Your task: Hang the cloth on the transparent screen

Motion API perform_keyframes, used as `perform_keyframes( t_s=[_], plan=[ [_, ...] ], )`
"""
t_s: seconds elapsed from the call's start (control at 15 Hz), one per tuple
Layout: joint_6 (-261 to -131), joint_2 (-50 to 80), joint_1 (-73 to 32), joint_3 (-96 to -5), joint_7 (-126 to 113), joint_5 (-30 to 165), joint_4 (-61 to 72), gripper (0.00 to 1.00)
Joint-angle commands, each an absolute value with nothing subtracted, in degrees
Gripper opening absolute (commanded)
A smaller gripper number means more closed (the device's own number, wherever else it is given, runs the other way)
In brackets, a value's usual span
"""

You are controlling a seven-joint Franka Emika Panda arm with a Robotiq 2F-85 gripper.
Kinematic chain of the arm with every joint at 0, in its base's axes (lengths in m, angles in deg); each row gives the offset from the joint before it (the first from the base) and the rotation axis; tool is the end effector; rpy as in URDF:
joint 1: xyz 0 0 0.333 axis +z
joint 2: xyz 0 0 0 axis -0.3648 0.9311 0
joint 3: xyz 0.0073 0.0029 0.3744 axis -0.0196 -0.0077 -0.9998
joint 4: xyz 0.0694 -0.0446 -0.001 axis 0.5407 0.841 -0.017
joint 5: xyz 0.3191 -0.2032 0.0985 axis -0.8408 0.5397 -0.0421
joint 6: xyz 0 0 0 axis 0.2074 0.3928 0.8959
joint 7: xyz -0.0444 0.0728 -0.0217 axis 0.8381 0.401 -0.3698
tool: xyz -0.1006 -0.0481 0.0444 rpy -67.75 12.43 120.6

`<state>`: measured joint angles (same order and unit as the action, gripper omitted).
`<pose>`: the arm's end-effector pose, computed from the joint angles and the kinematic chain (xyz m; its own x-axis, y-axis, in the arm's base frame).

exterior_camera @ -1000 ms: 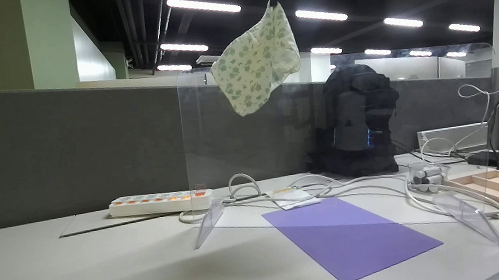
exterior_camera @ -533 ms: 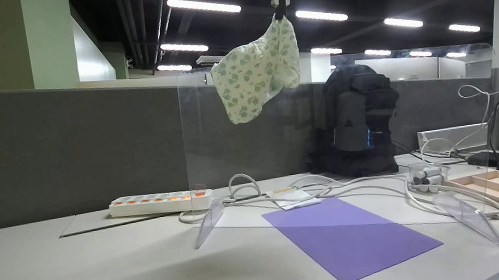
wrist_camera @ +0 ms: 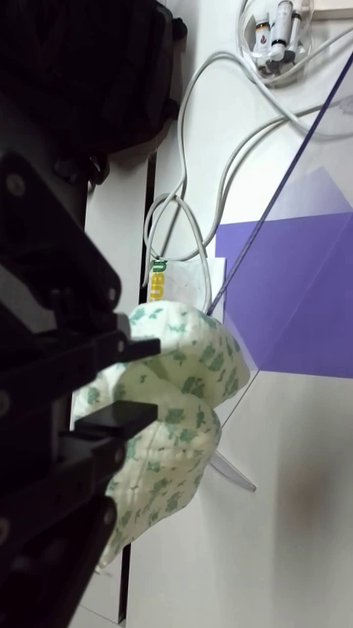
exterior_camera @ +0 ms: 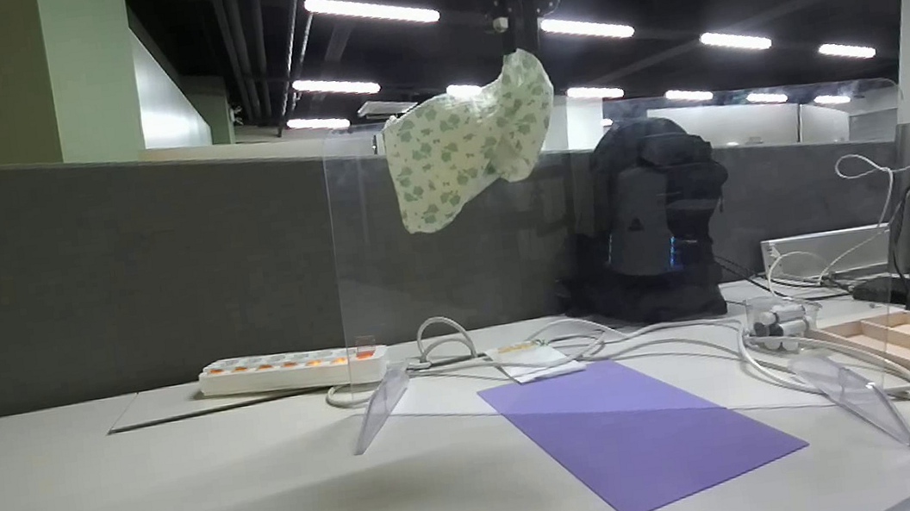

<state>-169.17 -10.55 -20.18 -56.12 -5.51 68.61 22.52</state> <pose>0.5133 0.0240 0.6228 0.9913 0.0141 0.1309 0.0056 -0.9979 0.0647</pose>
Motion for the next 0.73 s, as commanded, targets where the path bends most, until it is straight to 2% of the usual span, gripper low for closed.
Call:
perform_keyframes(
  t_s=[0.0, 0.4, 0.67],
  plan=[
    [-168.6, -11.7, -20.2, -56.4, -6.6, 69.0, 22.9, 0.62],
    [-167.3, -14.5, -20.0, -57.2, -8.9, 68.9, 23.9, 0.99],
    [-166.3, -15.7, -20.1, -57.7, -9.6, 69.0, 24.1, 1.00]
  ],
)
